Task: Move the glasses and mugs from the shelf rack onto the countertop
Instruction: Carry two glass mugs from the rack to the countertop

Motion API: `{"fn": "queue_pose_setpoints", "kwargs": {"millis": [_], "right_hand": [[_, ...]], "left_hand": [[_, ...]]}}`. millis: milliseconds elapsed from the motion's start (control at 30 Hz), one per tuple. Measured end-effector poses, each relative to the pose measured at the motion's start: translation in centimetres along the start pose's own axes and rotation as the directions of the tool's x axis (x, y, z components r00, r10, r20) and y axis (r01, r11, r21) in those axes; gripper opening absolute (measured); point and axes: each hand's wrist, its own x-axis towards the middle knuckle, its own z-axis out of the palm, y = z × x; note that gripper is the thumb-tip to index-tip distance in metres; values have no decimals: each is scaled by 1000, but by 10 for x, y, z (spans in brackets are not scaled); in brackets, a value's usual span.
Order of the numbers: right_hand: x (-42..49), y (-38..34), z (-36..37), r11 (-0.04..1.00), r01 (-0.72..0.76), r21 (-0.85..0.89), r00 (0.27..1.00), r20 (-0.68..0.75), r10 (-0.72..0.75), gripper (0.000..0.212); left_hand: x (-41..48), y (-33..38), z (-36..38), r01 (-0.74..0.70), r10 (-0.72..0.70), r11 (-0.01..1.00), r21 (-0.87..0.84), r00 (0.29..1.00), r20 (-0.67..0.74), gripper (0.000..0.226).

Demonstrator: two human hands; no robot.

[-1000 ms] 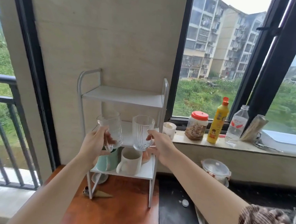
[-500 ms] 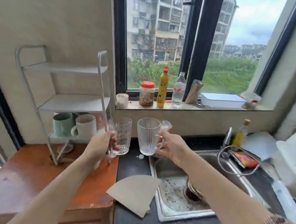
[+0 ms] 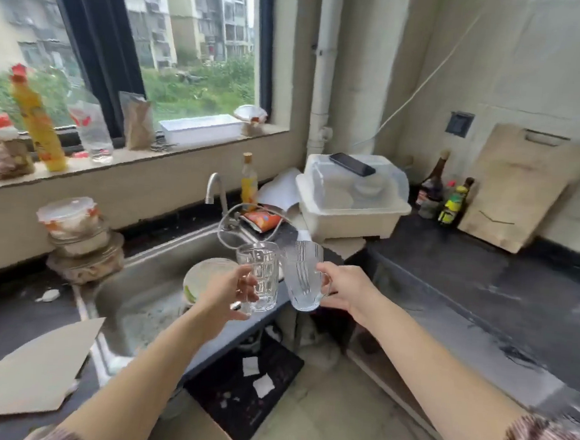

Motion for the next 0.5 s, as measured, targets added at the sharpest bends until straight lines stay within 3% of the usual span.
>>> {"fn": "queue_pose_setpoints", "kwargs": {"millis": [200, 500], "right_hand": [[11, 31, -145, 995, -65, 82, 960, -266, 85, 21], [60, 67, -335, 948, -92, 304, 794, -552, 254, 26]], "left_hand": [[52, -2, 153, 51, -81, 990, 130, 968, 237, 31], [135, -13, 385, 116, -241, 954, 276, 844, 479, 23]]}}
